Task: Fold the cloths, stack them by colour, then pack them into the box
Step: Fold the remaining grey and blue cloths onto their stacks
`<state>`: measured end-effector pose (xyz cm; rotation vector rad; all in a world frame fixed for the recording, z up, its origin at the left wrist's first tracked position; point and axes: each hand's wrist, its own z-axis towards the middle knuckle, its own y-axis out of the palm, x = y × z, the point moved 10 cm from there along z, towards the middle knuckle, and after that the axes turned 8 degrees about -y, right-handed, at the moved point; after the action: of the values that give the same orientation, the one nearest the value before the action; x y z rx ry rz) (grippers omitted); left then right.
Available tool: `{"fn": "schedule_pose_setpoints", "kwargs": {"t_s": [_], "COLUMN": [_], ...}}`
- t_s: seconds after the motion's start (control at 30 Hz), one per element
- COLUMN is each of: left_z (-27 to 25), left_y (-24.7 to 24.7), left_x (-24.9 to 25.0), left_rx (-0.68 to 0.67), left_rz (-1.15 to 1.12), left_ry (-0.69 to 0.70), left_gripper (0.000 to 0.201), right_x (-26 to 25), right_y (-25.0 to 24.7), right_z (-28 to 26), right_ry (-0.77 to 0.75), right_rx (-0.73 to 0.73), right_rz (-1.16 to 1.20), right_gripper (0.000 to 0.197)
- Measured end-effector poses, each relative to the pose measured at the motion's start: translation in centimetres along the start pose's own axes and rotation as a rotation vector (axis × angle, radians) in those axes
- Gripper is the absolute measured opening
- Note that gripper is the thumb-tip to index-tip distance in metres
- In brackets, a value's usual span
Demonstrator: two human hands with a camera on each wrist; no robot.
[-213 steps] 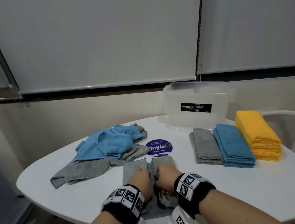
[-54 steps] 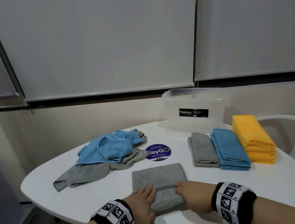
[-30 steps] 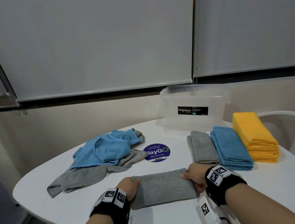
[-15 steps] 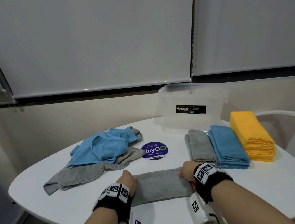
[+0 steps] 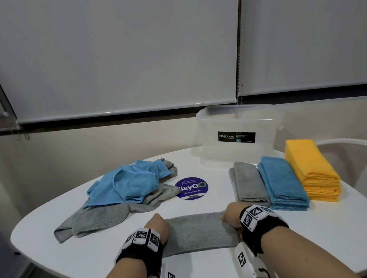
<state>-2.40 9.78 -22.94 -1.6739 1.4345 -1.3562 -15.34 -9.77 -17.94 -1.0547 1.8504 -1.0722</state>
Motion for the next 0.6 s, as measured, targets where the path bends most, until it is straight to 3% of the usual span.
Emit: {"fn": "schedule_pose_setpoints", "kwargs": {"t_s": [0.13, 0.2, 0.4, 0.57, 0.6], "left_z": [0.0, -0.4, 0.0, -2.8, -3.4], "left_y": [0.1, -0.2, -0.8, -2.5, -3.0], "left_x": [0.2, 0.1, 0.5, 1.9, 2.4], "left_rx": [-0.018, -0.021, 0.036, 0.16, 0.195], "left_rz": [-0.059, -0.038, 0.225, 0.376, 0.354], "left_ry": [0.008, -0.022, 0.039, 0.078, 0.079], "left_gripper": [0.037, 0.035, 0.027, 0.029, 0.033], "right_x": [-0.1, 0.1, 0.7, 0.9, 0.5], "right_y": [0.6, 0.7, 0.7, -0.9, -1.4], "right_z": [0.6, 0.9, 1.4, 1.3, 0.9], "right_ry": [-0.045, -0.016, 0.082, 0.085, 0.058], "right_rx": [-0.03, -0.011, 0.002, 0.144, 0.173], "right_rz": [-0.115, -0.064, -0.068, -0.034, -0.042], "right_gripper": [0.039, 0.04, 0.038, 0.013, 0.018]}}
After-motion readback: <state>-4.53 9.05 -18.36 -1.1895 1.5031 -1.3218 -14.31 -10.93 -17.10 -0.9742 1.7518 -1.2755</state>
